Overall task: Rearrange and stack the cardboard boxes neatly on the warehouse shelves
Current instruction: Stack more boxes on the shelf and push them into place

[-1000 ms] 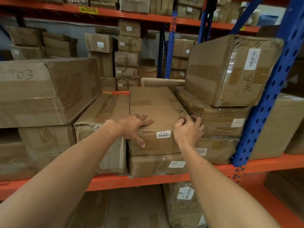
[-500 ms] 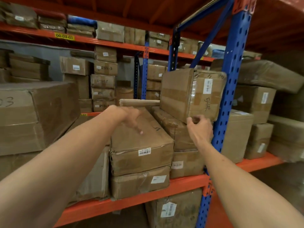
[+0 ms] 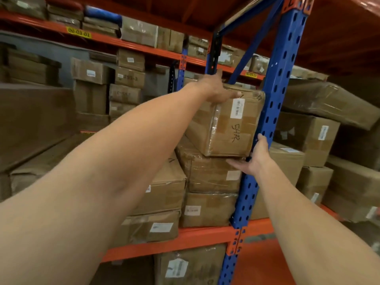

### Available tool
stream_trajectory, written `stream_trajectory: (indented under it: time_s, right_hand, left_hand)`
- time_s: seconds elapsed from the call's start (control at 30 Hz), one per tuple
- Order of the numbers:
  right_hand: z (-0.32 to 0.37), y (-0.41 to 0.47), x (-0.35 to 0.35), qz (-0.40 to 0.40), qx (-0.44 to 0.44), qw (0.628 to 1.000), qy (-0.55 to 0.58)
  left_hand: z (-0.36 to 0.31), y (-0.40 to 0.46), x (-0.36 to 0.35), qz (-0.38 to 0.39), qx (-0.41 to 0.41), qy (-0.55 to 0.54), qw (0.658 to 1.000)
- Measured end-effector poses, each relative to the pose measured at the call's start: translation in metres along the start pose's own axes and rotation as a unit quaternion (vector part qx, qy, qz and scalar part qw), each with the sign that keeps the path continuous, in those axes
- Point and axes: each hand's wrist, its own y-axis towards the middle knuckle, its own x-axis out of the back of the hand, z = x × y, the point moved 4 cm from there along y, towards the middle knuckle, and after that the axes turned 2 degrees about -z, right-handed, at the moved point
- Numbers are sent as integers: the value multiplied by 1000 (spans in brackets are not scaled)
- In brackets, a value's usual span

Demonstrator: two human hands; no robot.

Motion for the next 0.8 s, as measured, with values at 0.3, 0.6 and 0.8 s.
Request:
stream_trajectory:
  time_s: [0.3,0.6,0.8]
  right_hand:
    - [3,3,-30,-4,-23,999,24]
    - [-9,-6,-76,15,41,999,27]
    - [-20,-35,-146,160,76,973,-149]
  left_hand:
    - [12,-6,-33,-102,37,-203,973]
    - [110,-68,0,-251,190,-379,870]
    - [179,-107,-13,-155,350,-649,657]
